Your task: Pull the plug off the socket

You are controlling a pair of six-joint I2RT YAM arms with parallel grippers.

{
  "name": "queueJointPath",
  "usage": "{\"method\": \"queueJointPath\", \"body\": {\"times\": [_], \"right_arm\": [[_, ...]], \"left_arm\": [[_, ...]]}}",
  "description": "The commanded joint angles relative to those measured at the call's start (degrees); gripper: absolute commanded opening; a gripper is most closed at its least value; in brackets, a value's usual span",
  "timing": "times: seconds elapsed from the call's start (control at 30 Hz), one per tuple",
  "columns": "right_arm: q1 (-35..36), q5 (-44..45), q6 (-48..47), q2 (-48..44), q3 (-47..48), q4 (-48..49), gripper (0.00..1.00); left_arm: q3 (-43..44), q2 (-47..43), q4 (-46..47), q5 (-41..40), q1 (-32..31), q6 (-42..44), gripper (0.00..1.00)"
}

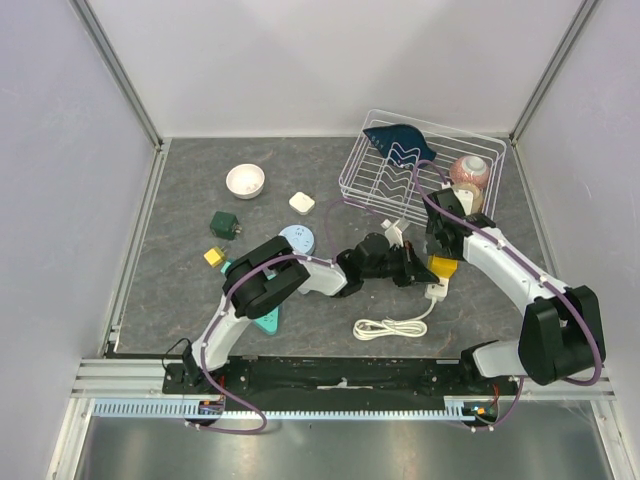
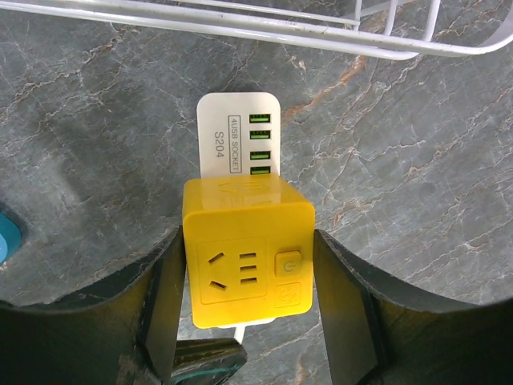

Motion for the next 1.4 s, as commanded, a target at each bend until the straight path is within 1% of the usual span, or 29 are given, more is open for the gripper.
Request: {"method": "queueJointPath", "body": {"times": [0.0, 0.17, 0.33, 0.47, 0.53, 0.63, 0.77, 1.03, 1.37], "right_arm": [[-0.49, -3.40, 0.29, 0.16, -2.23, 3.09, 0.45], [-0.58, -3.84, 0.29, 0.34, -2.84, 3.53, 0.44], [-0.58, -4.28, 0.03, -0.19, -2.49, 3.45, 0.41], [-0.84, -4.28, 0.11, -0.89, -1.44, 2.66, 0.37], [-0.93, -4.71, 0.37, -1.07, -0.39, 2.22, 0.36], [-0.93, -4.72, 0.46, -1.59, 1.02, 1.34, 0.35], [-1.72, -4.89, 0.11, -1.77, 3.22, 0.02, 0.32], [-3.13, -5.95, -0.77, -1.24, 6.03, -1.12, 0.27], [-4.18, -5.86, -1.91, -0.81, 9.37, -2.97, 0.23]], "left_arm": [[3.17, 2.26, -1.13, -2.51, -1.55, -1.95, 0.02], [4.93, 4.98, -6.05, -3.92, -2.17, -1.95, 0.02], [5.80, 6.22, -10.27, -7.16, -2.69, -1.43, 0.02], [7.13, 5.96, -17.12, -9.28, -3.31, 1.21, 0.02], [6.34, 5.52, -17.48, -11.03, -3.57, 1.13, 0.02], [6.51, 5.87, -19.50, -11.83, -3.75, 0.95, 0.02], [5.81, 6.13, -19.42, -12.35, -3.92, 0.42, 0.02], [5.55, 6.04, -22.05, -14.11, -4.28, 0.86, 0.02], [5.46, 6.22, -22.41, -14.03, -4.36, 1.48, 0.02]]}}
